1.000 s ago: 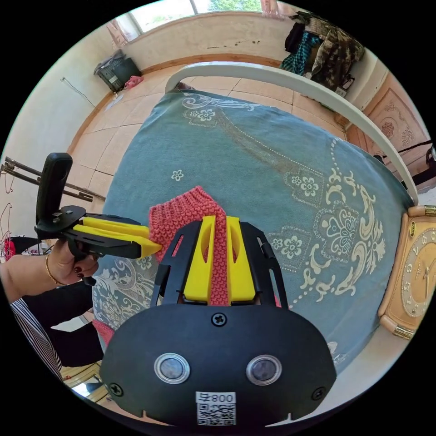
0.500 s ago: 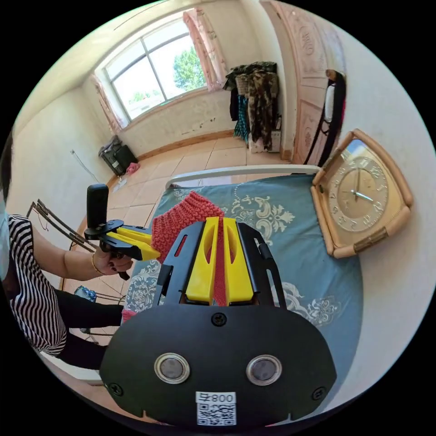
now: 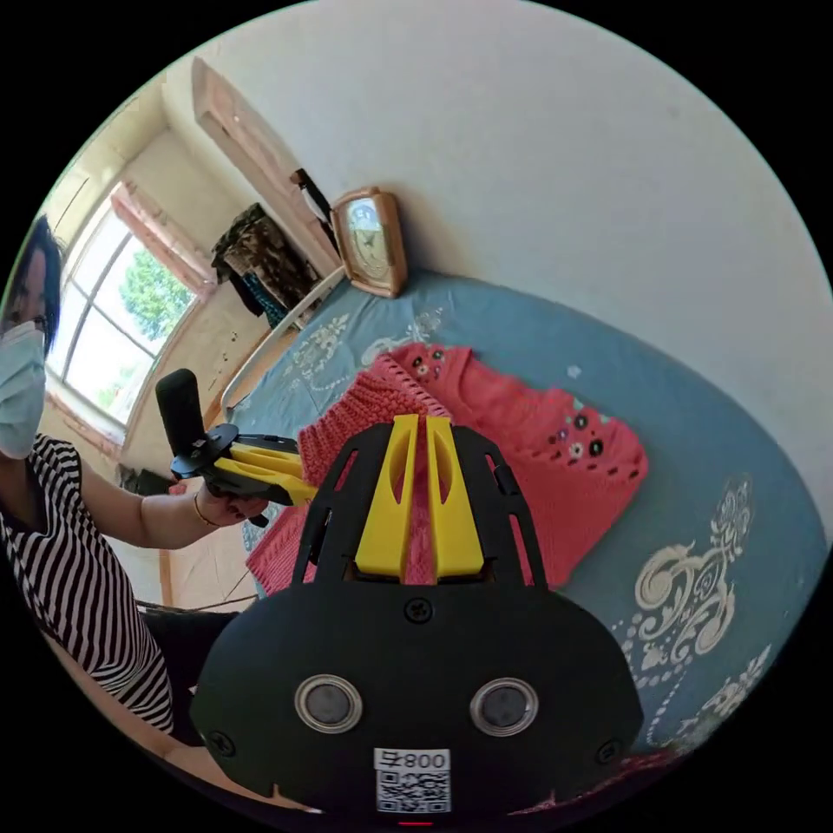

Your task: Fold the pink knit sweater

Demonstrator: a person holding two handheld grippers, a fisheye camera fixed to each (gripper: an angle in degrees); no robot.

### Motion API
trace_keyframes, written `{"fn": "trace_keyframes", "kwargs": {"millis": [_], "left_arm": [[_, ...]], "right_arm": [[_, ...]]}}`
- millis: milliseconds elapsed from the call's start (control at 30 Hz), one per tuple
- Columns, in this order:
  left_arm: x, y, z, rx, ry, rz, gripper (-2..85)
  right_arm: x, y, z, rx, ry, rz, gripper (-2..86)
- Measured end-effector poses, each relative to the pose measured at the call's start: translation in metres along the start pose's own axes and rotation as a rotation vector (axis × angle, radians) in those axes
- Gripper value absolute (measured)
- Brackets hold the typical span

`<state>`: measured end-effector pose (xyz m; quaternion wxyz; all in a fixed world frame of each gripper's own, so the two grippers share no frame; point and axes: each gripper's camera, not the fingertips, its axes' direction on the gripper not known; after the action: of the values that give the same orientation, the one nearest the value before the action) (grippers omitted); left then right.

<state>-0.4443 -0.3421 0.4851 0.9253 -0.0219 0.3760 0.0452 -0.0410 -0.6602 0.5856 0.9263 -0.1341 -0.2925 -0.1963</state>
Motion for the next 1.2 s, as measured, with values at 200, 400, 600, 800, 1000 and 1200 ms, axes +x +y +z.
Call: {"fn": "trace_keyframes", "kwargs": {"millis": [200, 400, 600, 800, 1000, 1200], "left_arm": [[0.062, -0.016, 0.097, -0.151, -0.002, 0.052, 3.0], [0.111, -0.036, 0.184, -0.306, -0.152, 0.144, 3.5], [0.138, -0.039, 0.244, -0.418, -0.186, 0.135, 2.2], [0.151, -0.056, 0.245, -0.331, -0.229, 0.095, 1.4], [0.121, -0.077, 0.285, -0.461, -0.395, 0.045, 0.8], [0.125, -0.083, 0.297, -0.477, -0.415, 0.107, 0.7]], "right_arm": [[0.069, 0.08, -0.008, -0.007, -0.019, 0.106, 1.1], [0.135, 0.134, -0.006, -0.078, 0.027, 0.231, 0.3], [0.141, 0.165, -0.035, 0.023, -0.009, 0.209, 0.1], [0.11, 0.173, 0.005, -0.177, 0.127, 0.037, 0.1], [0.1, 0.197, 0.033, -0.245, 0.368, -0.069, 0.1], [0.102, 0.221, 0.024, -0.229, 0.41, -0.066, 0.1]]}}
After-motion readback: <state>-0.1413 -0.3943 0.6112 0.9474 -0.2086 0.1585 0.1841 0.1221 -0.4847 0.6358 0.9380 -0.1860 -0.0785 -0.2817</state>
